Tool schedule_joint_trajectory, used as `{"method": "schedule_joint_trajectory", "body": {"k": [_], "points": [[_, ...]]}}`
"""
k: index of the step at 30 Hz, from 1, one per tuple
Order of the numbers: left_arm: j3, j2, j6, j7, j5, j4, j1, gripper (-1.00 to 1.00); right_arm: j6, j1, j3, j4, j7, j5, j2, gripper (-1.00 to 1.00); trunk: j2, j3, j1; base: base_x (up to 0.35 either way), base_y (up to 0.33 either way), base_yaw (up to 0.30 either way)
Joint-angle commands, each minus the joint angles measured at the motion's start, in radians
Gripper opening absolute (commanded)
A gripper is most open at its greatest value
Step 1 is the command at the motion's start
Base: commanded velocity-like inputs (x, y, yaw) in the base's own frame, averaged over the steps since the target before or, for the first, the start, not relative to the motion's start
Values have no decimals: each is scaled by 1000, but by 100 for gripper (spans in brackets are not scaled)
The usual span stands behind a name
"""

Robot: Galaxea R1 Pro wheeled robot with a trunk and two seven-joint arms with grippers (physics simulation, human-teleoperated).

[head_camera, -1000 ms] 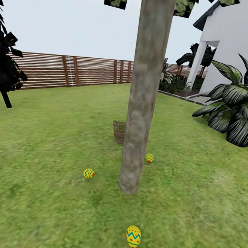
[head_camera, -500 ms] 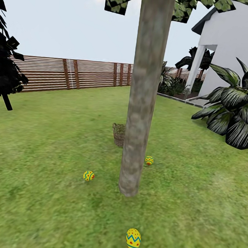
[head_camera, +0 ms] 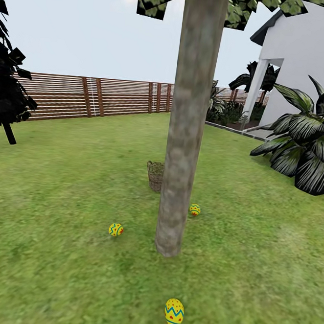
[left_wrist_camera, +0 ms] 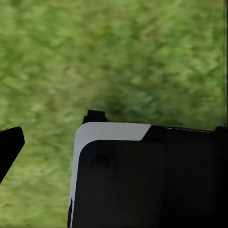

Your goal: Take the three Easter eggs out of the wicker basket on the lawn in the garden, then place them on the lawn next to a single tree (choose any tree) so that all three eggs are next to the same tree and none are left in the basket.

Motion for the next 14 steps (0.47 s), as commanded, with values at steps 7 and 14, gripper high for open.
{"method": "schedule_joint_trajectory", "body": {"k": [7, 14], "points": [[-8, -38, -6, -7, 11, 5, -2, 100, -5, -1, 8, 4, 0, -8, 12, 100, -2, -2, 0, 0, 0, 0], [-8, -39, -6, -7, 11, 5, -2, 100, -5, -1, 8, 4, 0, -8, 12, 100, -2, -2, 0, 0, 0, 0]]}}
